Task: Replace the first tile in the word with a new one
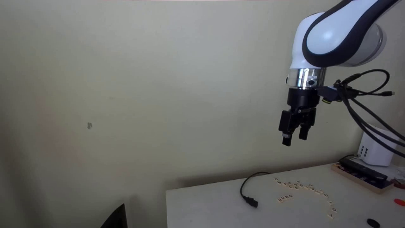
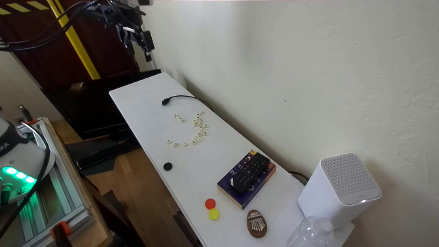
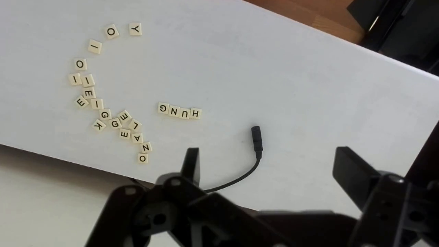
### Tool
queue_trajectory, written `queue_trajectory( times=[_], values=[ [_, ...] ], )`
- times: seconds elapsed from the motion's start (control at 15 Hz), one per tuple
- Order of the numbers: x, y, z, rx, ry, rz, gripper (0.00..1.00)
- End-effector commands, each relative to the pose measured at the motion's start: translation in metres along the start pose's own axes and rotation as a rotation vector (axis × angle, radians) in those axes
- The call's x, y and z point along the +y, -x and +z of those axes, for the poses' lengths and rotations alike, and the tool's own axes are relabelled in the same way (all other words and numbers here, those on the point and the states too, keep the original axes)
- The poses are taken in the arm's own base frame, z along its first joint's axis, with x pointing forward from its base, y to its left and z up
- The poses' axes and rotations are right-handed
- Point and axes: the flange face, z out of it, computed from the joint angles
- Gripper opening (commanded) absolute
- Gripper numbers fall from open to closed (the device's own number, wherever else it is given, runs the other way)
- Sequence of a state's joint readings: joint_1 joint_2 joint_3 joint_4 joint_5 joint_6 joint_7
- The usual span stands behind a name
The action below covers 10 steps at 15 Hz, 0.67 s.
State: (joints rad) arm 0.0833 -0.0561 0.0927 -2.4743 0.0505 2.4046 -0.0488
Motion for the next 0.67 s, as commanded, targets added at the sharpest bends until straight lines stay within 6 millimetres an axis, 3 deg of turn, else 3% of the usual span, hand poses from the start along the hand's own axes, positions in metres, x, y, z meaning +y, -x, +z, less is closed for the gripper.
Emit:
queue_trajectory(
  times=[0.0,0.27,0.47,0.6],
  values=[
    [-0.003,0.000,0.028,0.016,-0.027,0.030,1.00],
    [0.003,0.001,0.057,0.016,-0.051,0.086,1.00],
    [0.004,0.001,0.079,-0.077,-0.021,0.035,1.00],
    [0.004,0.006,0.075,-0.067,-0.027,0.036,1.00]
  ],
)
